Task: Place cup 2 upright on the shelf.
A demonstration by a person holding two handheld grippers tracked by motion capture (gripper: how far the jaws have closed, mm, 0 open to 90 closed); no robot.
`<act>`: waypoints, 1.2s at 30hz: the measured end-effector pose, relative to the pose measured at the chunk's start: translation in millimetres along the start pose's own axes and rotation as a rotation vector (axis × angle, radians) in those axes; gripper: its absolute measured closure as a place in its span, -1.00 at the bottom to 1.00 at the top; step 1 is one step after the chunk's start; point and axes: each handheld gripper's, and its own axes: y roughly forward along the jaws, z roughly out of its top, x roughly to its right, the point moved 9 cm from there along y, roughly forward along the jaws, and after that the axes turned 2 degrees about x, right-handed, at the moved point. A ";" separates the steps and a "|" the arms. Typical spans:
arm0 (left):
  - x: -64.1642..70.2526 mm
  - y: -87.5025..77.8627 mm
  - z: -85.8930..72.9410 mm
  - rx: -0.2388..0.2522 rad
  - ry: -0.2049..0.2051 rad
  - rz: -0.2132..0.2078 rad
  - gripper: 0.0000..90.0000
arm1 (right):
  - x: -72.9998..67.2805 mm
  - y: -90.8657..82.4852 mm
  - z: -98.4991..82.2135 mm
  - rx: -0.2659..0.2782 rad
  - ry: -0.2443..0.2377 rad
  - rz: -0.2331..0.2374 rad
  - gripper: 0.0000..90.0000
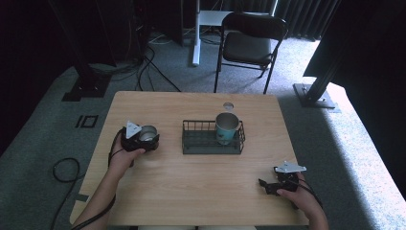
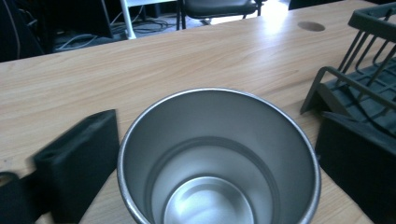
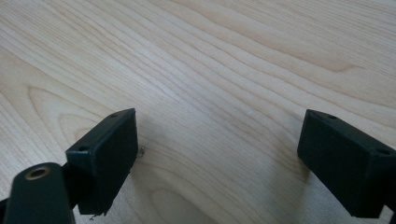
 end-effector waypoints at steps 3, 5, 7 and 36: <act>0.7 0.1 -0.3 -0.004 0.004 -0.001 -0.79 | 0.0 0.0 0.0 0.000 0.000 0.000 -0.74; 0.6 0.5 -1.3 -0.009 0.014 0.008 -0.72 | 0.0 0.0 0.0 0.000 0.000 0.000 -0.74; 0.6 0.0 -1.2 -0.010 0.010 0.005 -0.70 | 0.0 0.0 0.0 0.000 0.000 0.000 -0.74; 17.0 -25.4 54.4 0.064 0.002 -0.065 -0.69 | 0.0 0.0 0.0 0.000 0.000 0.000 -0.74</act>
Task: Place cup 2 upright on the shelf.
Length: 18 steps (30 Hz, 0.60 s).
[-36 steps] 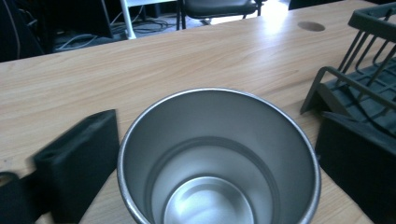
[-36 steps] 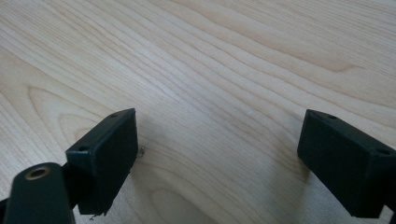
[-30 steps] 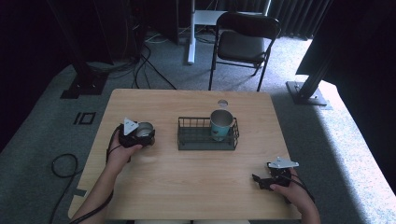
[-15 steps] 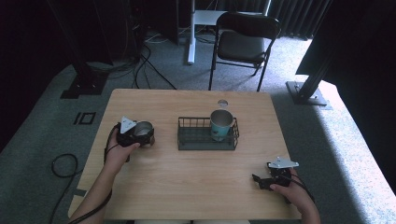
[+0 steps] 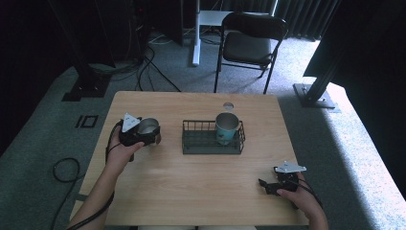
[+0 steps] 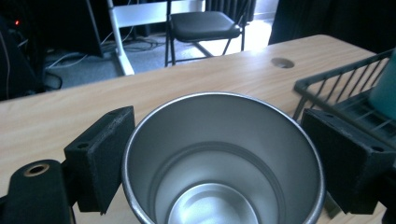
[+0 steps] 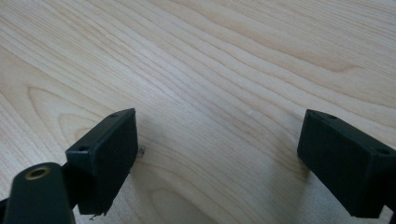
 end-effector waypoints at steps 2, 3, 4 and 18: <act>3.3 -2.2 8.4 0.011 0.006 -0.008 -0.69 | 0.0 0.0 0.0 0.000 0.000 0.000 -0.74; 4.7 -3.2 12.5 0.016 0.011 -0.011 -0.69 | 0.0 0.0 0.0 0.000 0.000 0.000 -0.74; 5.8 -4.0 15.5 0.021 0.013 -0.015 -0.69 | 0.0 0.0 0.0 0.000 0.000 0.000 -0.74; 22.1 -12.4 71.7 0.110 0.035 -0.047 -0.69 | 0.0 0.0 0.0 0.000 0.000 0.000 -0.74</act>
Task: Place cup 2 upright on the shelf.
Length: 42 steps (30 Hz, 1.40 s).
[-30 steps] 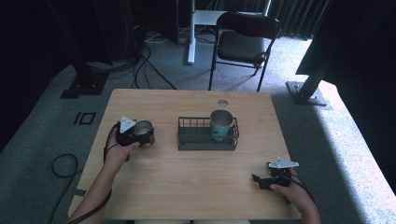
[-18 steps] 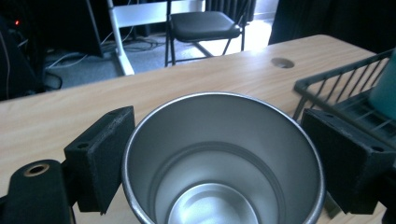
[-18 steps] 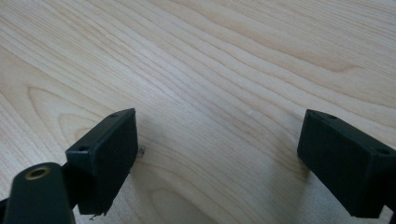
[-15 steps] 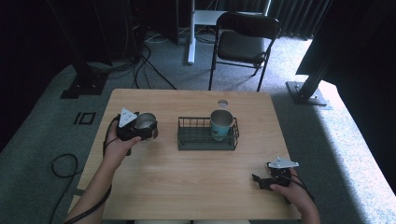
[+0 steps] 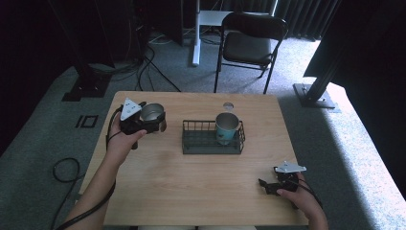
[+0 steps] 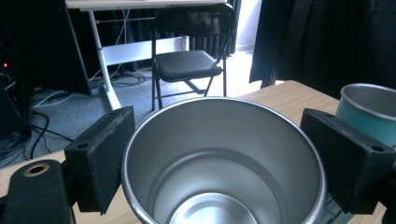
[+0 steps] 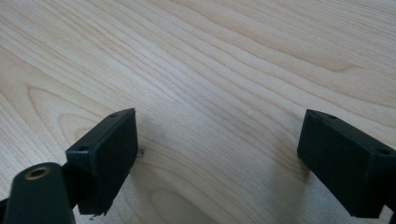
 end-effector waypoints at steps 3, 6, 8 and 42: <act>6.7 1.7 7.0 0.002 0.013 -0.015 -0.69 | 0.0 0.0 0.0 0.000 0.000 0.000 -0.74; 14.3 3.9 14.3 0.012 0.020 -0.033 -0.69 | 0.0 0.0 0.0 0.000 0.000 0.000 -0.74; 19.5 6.3 18.2 0.014 0.029 -0.046 -0.69 | 0.0 0.0 0.0 0.000 0.000 0.000 -0.74; 90.2 66.0 27.8 0.022 0.014 -0.167 -0.69 | 0.0 0.0 0.0 0.000 0.001 0.000 -0.74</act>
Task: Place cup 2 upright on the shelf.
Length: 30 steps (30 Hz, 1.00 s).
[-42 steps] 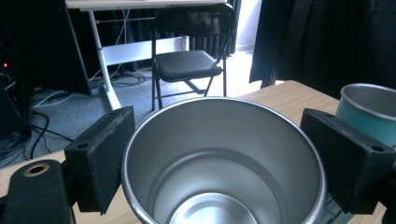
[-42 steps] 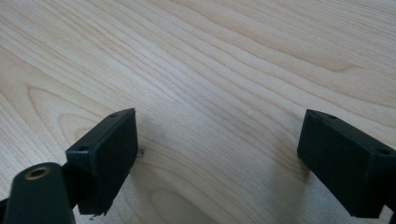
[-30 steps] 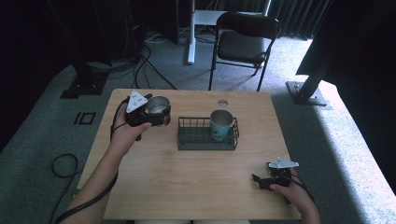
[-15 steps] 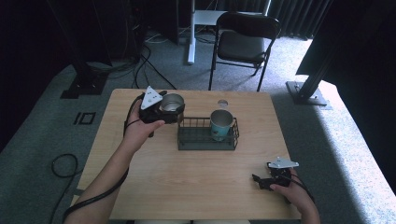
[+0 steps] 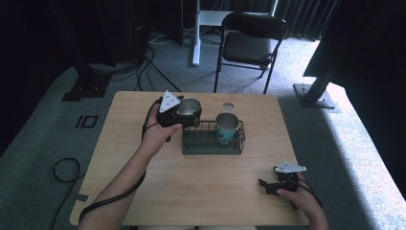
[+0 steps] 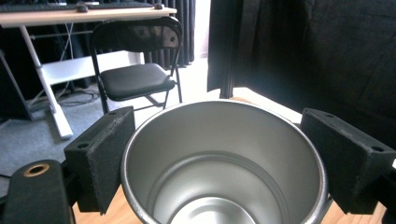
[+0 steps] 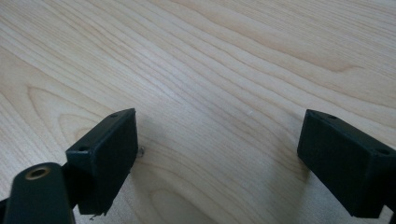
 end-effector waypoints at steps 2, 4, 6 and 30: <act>1.3 3.7 -4.1 -0.007 -0.005 0.002 -0.69 | 0.0 0.0 0.0 0.000 0.000 0.000 -0.74; 2.6 7.3 -8.6 -0.012 -0.015 0.006 -0.69 | 0.0 0.0 0.0 0.000 0.000 0.000 -0.74; 3.9 10.6 -13.6 -0.017 -0.026 0.016 -0.69 | 0.1 0.0 0.0 0.000 0.000 0.000 -0.74; 15.9 38.5 -63.7 -0.084 -0.043 0.057 -0.69 | 0.0 0.0 0.0 0.000 -0.001 0.000 -0.74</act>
